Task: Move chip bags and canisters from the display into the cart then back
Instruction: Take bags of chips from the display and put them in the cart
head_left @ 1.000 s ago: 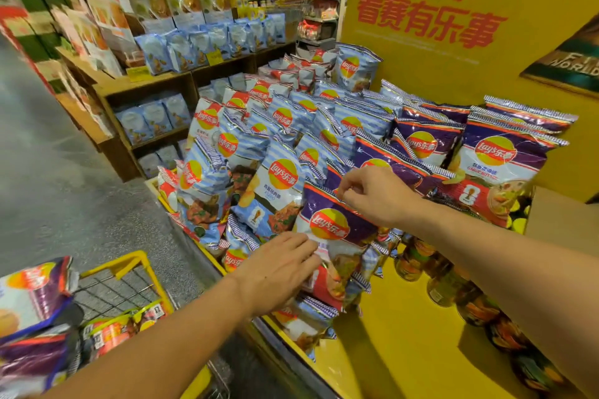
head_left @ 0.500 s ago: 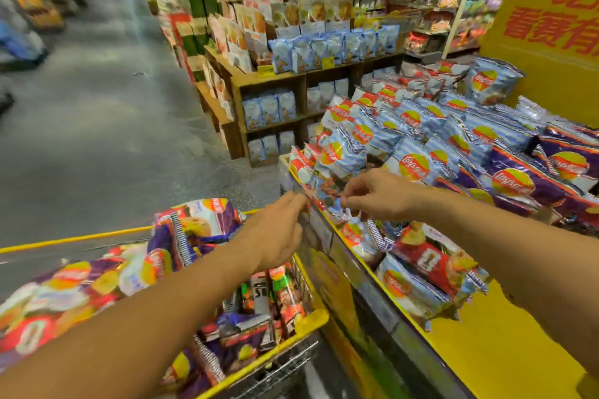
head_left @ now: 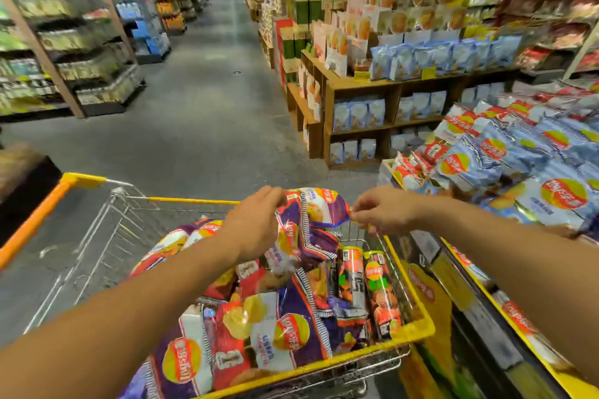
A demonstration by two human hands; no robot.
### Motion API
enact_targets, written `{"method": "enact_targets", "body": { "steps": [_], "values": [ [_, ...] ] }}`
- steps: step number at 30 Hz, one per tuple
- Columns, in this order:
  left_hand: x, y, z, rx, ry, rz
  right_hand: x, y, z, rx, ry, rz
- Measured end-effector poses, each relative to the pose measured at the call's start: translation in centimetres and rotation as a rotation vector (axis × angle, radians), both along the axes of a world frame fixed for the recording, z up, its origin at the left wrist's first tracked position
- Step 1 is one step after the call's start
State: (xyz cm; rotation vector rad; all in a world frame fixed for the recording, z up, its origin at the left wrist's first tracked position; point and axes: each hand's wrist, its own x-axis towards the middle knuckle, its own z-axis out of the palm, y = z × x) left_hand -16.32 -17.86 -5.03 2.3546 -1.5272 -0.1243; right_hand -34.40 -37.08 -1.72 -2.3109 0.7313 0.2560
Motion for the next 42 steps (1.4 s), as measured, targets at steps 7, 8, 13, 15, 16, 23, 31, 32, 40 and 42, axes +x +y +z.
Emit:
{"method": "enact_targets", "body": {
  "steps": [7, 8, 13, 15, 16, 23, 31, 32, 40, 42],
  "values": [
    [4.8, 1.2, -3.2, 0.313, 0.069, 0.090, 4.9, -1.4, -1.8, -0.187, 0.181, 0.000],
    [5.0, 0.7, -3.6, 0.322, 0.096, 0.090, 5.6, -2.4, -2.5, -0.177, 0.195, -0.053],
    [5.8, -2.6, -4.3, 0.343, 0.308, 0.040, 8.7, -7.3, -6.9, 0.010, 0.160, -0.274],
    [6.3, -3.8, -4.6, 0.379, 0.396, 0.030, 9.7, -8.4, -8.0, 0.125, 0.115, -0.391],
    [6.9, -4.6, -5.0, 0.417, 0.437, 0.035, 10.6, -9.1, -8.7, 0.171, 0.121, -0.434],
    [8.3, -7.5, -8.3, 0.567, 0.618, -0.053, 15.3, -10.9, -14.0, 0.625, 0.079, -0.599],
    [9.5, -7.7, -6.7, 0.483, 0.883, -0.093, 16.5, -11.6, -14.3, 0.658, 0.073, -0.587],
    [9.8, -7.6, -6.7, 0.456, 0.902, -0.070, 16.5, -11.9, -13.7, 0.608, 0.031, -0.594],
    [10.6, -6.6, -3.2, 0.138, 1.040, 0.130, 13.2, -12.4, -7.9, 0.436, -0.301, -0.417],
    [10.5, -6.0, -2.5, 0.076, 1.051, 0.165, 11.8, -11.8, -6.1, 0.402, -0.336, -0.382]
  ]
}}
